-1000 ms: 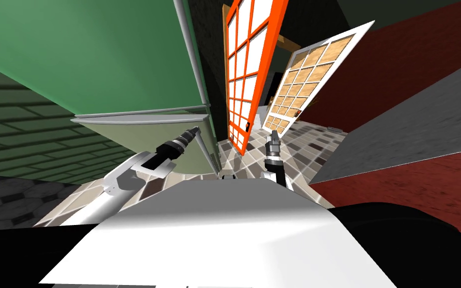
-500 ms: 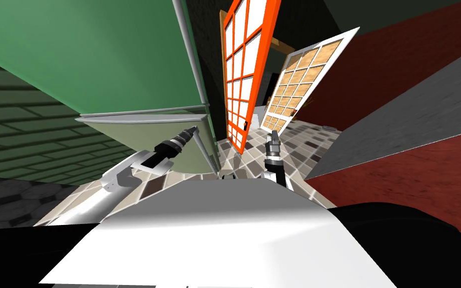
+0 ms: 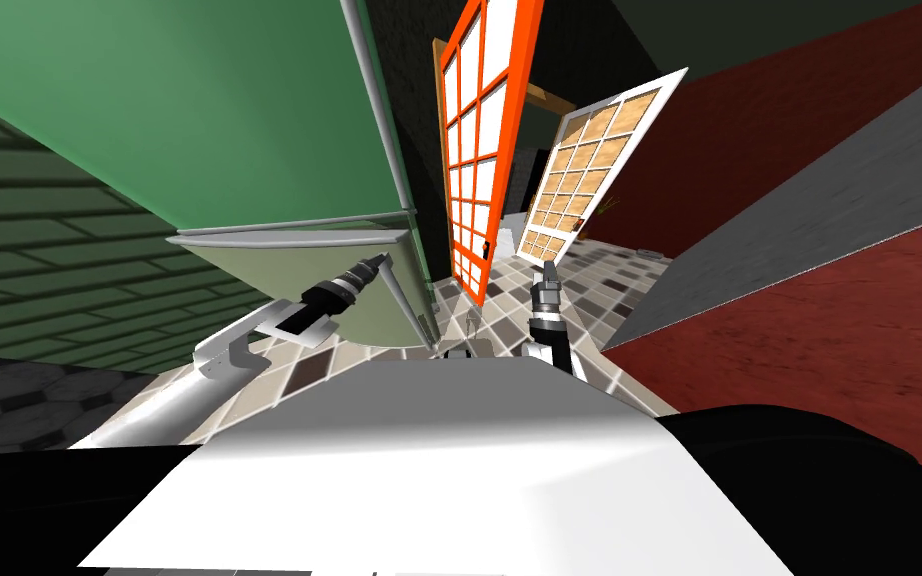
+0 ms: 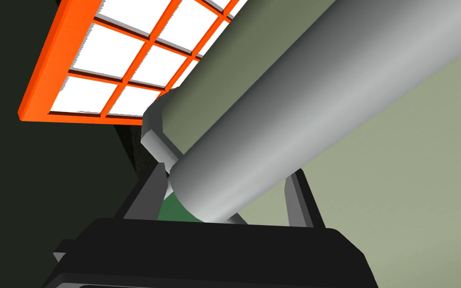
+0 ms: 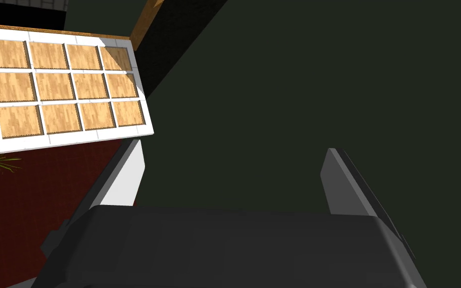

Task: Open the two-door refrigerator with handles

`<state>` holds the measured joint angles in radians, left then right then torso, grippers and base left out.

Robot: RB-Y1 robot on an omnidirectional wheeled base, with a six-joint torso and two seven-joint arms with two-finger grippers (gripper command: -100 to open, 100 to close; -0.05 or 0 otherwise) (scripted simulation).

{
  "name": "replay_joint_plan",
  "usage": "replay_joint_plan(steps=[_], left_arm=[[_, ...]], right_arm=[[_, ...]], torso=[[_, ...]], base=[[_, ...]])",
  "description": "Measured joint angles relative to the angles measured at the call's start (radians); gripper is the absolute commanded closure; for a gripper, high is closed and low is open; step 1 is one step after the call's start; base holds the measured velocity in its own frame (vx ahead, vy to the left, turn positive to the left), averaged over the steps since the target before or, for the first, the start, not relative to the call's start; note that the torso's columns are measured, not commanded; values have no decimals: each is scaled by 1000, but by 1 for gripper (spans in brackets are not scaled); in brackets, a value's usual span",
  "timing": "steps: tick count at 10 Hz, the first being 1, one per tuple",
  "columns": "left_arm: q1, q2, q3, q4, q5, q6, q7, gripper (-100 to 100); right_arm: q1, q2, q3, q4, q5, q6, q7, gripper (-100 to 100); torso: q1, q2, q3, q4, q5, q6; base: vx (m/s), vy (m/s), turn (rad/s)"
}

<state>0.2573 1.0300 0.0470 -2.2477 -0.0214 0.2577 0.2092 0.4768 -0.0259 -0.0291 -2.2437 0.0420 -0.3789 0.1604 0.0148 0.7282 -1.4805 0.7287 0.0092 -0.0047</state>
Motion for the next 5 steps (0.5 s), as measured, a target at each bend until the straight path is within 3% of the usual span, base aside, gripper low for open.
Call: replay_joint_plan(steps=[1, 3, 5], left_arm=[[-2, 3, -3, 23, 1, -33, 4, 100], [8, 40, 21, 63, -14, -83, 49, 100], [25, 46, 31, 104, -15, -146, 64, 100]], right_arm=[[0, 0, 0, 0, 0, 0, 0, 0], [0, 0, 0, 0, 0, 0, 0, 0], [0, 0, 0, 0, 0, 0, 0, 0]], torso=[[1, -2, -2, 0, 0, 0], [-1, 4, 2, -1, 1, 0], [-1, -5, -3, -1, 0, 0]], base=[[-144, -7, -137], [-139, -9, -34], [-17, -13, 8]])
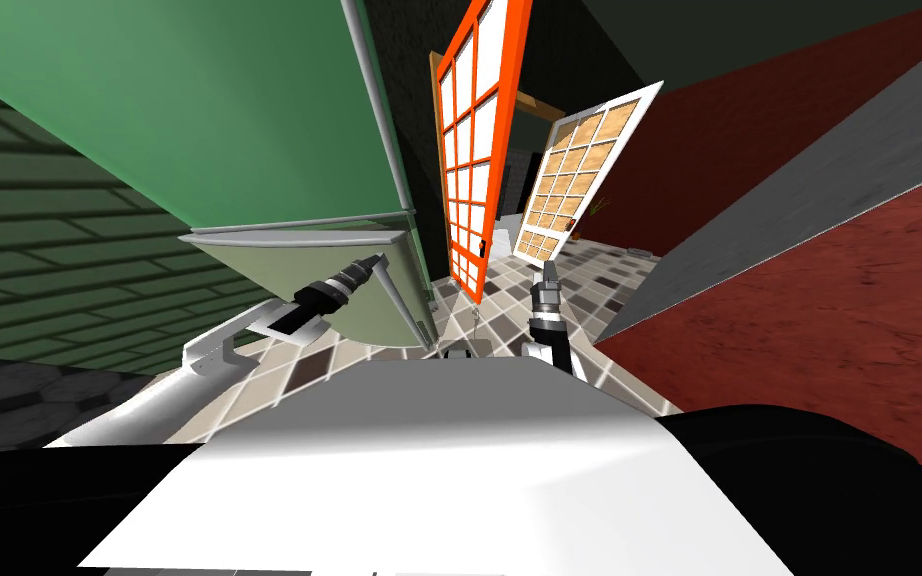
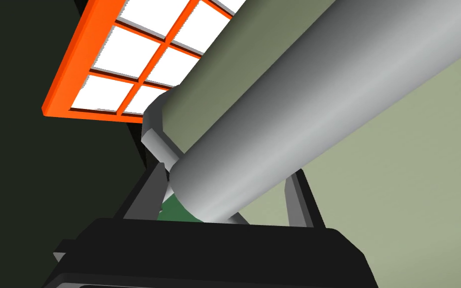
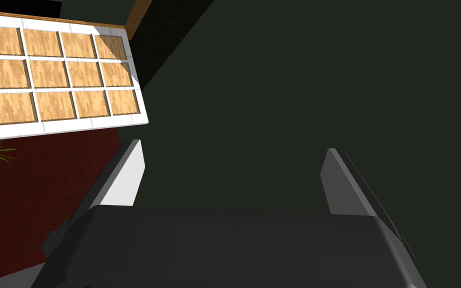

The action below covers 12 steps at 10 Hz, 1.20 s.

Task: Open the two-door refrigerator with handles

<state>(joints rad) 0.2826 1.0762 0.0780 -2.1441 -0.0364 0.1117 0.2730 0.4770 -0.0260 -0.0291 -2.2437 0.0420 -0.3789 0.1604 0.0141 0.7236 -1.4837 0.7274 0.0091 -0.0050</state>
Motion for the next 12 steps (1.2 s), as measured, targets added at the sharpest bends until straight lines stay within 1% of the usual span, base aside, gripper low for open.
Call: replay_joint_plan(steps=[1, 2, 3, 4, 5, 6, 7, 8, 9, 10, 11, 12], left_arm=[[1, 3, 1, 17, 2, -27, 2, 100], [-1, 28, 12, 38, -2, -49, 24, 100], [17, 47, 35, 61, -4, -83, 51, 100], [19, 56, 36, 88, -5, -117, 63, 100], [24, 62, 39, 115, -3, -156, 69, 100], [40, 95, 63, 141, -5, -192, 95, 100], [52, 107, 78, 169, -11, -231, 118, 100], [56, 113, 81, 195, -12, -269, 129, 100], [49, 117, 74, 223, -12, -300, 133, 100], [54, 142, 87, 255, -18, -334, 154, 100], [63, 159, 102, 281, -22, -364, 179, 100], [71, 165, 107, 307, -23, -398, 191, 100]], right_arm=[[0, 0, 0, 0, 0, 0, 0, 0], [0, 0, 0, 0, 0, 0, 0, 0], [0, 0, 0, 0, 0, 0, 0, 0], [0, 0, 0, 0, 0, 0, 0, 0], [0, 0, 0, 0, 0, 0, 0, 0], [0, 0, 0, 0, 0, 0, 0, 0], [0, 0, 0, 0, 0, 0, 0, 0], [0, 0, 0, 0, 0, 0, 0, 0], [0, 0, 0, 0, 0, 0, 0, 0], [0, 0, 0, 0, 0, 0, 0, 0], [0, 0, 0, 0, 0, 0, 0, 0], [0, 0, 0, 0, 0, 0, 0, 0]], torso=[[1, -1, -1, 0, 0, 1], [0, 6, 3, 0, 0, 2], [-1, 8, 6, 1, 1, 0], [0, 5, 4, 2, 0, 0], [2, 2, 1, 2, 0, -1], [3, 9, 4, 3, 0, -1], [2, 10, 6, 3, 1, -1], [1, 6, 4, 3, 0, -1], [1, 2, 1, 3, 0, 0], [1, 7, 3, 3, 0, 0], [0, 10, 6, 4, 0, 0], [0, 7, 4, 4, 0, -1]], base=[[-126, -22, -142], [-161, -25, -83], [-93, -15, 21], [-38, -8, 1], [-157, -22, -129], [-173, -14, -74], [-87, -16, 5], [-28, -13, 8], [-123, -29, -120], [-168, -20, -75], [-95, -13, -12], [-30, -8, 19]])
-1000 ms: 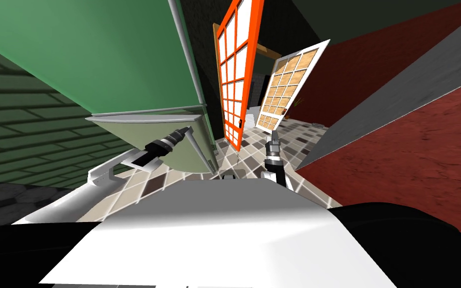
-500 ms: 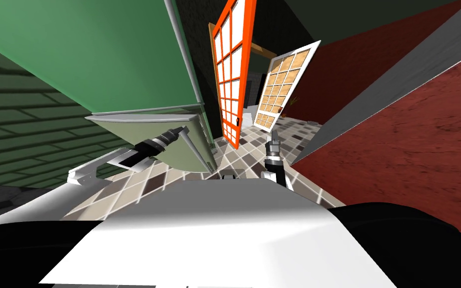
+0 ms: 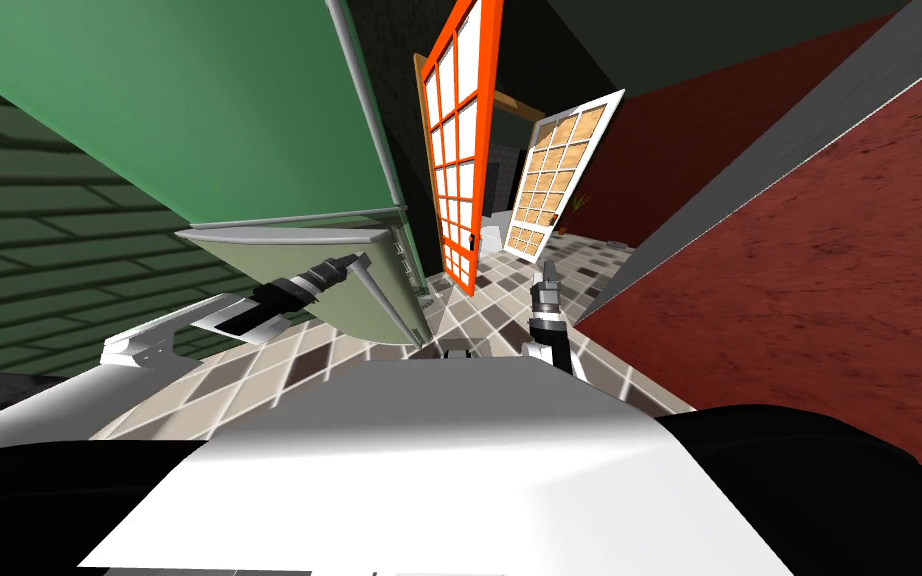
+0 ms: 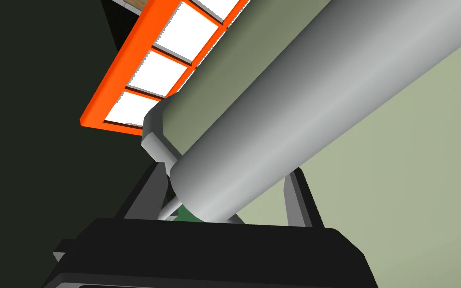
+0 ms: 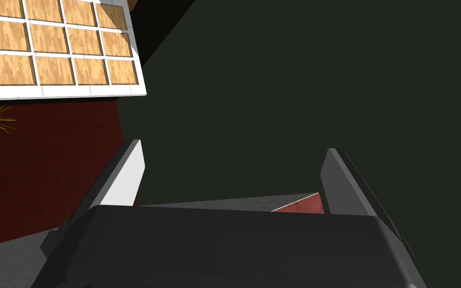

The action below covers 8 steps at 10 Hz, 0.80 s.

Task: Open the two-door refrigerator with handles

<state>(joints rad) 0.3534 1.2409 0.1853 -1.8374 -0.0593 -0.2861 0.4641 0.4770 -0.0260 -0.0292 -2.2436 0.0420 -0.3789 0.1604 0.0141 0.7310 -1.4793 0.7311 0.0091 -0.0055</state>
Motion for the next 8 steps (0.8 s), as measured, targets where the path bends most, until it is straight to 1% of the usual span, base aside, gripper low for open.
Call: replay_joint_plan(steps=[1, 2, 3, 4, 5, 6, 7, 8], left_arm=[[8, 2, 4, 17, 0, -31, 4, 100], [16, 32, 21, 45, -3, -63, 27, 100], [21, 50, 32, 70, -6, -88, 53, 100], [20, 56, 31, 104, -8, -122, 66, 100], [31, 58, 38, 120, -7, -152, 71, 100], [33, 57, 40, 127, -7, -171, 72, 100], [49, 85, 60, 147, -12, -197, 94, 100], [49, 100, 69, 180, -16, -226, 117, 100]], right_arm=[[0, 0, 0, 0, 0, 0, 0, 0], [0, 0, 0, 0, 0, 0, 0, 0], [0, 0, 0, 0, 0, 0, 0, 0], [0, 0, 0, 0, 0, 0, 0, 0], [0, 0, 0, 0, 0, 0, 0, 0], [0, 0, 0, 0, 0, 0, 0, 0], [0, 0, 0, 0, 0, 0, 0, 0], [0, 0, 0, 0, 0, 0, 0, 0]], torso=[[0, -3, -2, 0, -1, 1], [-2, 3, 1, 1, -1, 2], [-5, 5, 3, 2, -2, 2], [-5, 2, 1, 2, -3, 1], [-5, 0, -1, 2, -3, 2], [-5, -1, -1, 1, -3, 3], [-6, 6, 2, 3, -4, 4], [-9, 8, 5, 3, -4, 3]], base=[[-152, -27, -123], [-164, -34, -73], [-87, -24, 3], [-30, -6, 20], [6, 7, 13], [-126, -11, -127], [-156, -39, -94], [-89, -31, 7]])
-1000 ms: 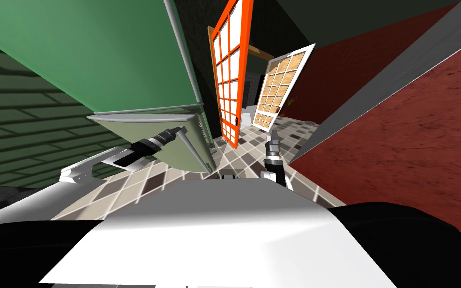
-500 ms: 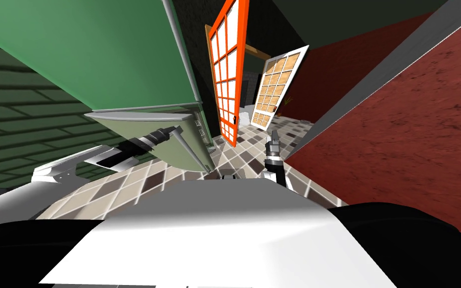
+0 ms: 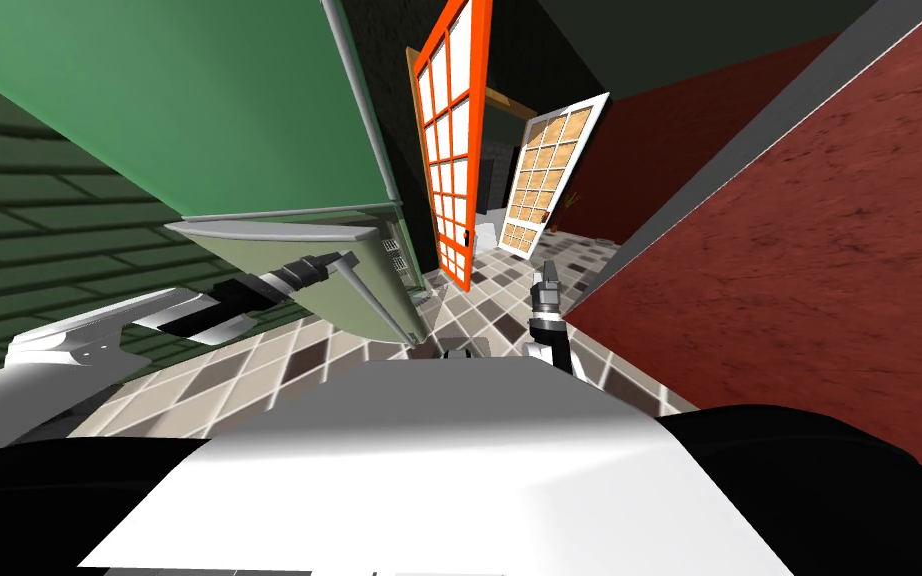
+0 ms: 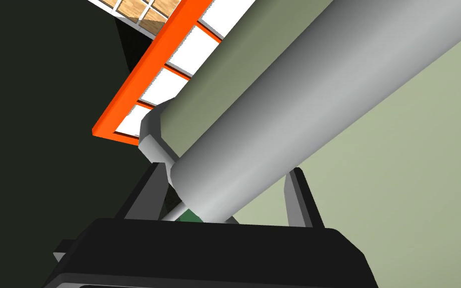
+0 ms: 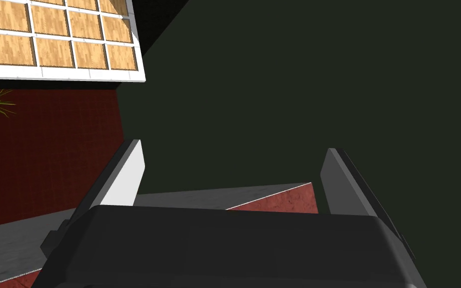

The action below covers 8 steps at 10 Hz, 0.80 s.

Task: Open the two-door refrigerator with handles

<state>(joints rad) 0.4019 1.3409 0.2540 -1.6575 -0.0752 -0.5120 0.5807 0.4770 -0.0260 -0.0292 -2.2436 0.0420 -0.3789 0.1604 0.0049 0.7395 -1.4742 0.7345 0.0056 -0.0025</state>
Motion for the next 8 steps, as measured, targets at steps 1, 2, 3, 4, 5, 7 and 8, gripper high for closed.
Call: replay_joint_plan(steps=[1, 2, 3, 4, 5, 7, 8], left_arm=[[-4, 6, -3, 30, -2, -26, 12, 100], [10, 9, 7, 45, 0, -53, 18, 100], [10, 10, 7, 56, 0, -77, 20, 100], [9, 11, 8, 57, 0, -83, 20, 100], [22, 12, 19, 42, 2, -91, 20, 100], [24, 19, 12, 6, -1, -121, 18, 100], [26, 18, 7, -9, -3, -136, 13, 100]], right_arm=[[0, 0, 0, 0, 0, 0, 0, 0], [0, 0, 0, 0, 0, 0, 0, 0], [0, 0, 0, 0, 0, 0, 0, 0], [0, 0, 0, 0, 0, 0, 0, 0], [0, 0, 0, 0, 0, 0, 0, 0], [0, 0, 0, 0, 0, 0, 0, 0], [0, 0, 0, 0, 0, 0, 0, 0]], torso=[[-1, -3, -2, 0, -1, 0], [-2, -5, -4, 0, -2, 0], [-2, -7, -5, 0, -2, 2], [-2, -6, -4, 0, -3, 3], [0, 0, 0, 2, -2, 3], [3, 3, 2, 3, 0, 0], [5, 1, 0, 2, 0, -1]], base=[[-38, -6, 21], [-5, 8, 15], [0, 0, 0], [-83, 92, 35], [-119, 205, 41], [-159, 211, 7], [-116, 201, 4]])
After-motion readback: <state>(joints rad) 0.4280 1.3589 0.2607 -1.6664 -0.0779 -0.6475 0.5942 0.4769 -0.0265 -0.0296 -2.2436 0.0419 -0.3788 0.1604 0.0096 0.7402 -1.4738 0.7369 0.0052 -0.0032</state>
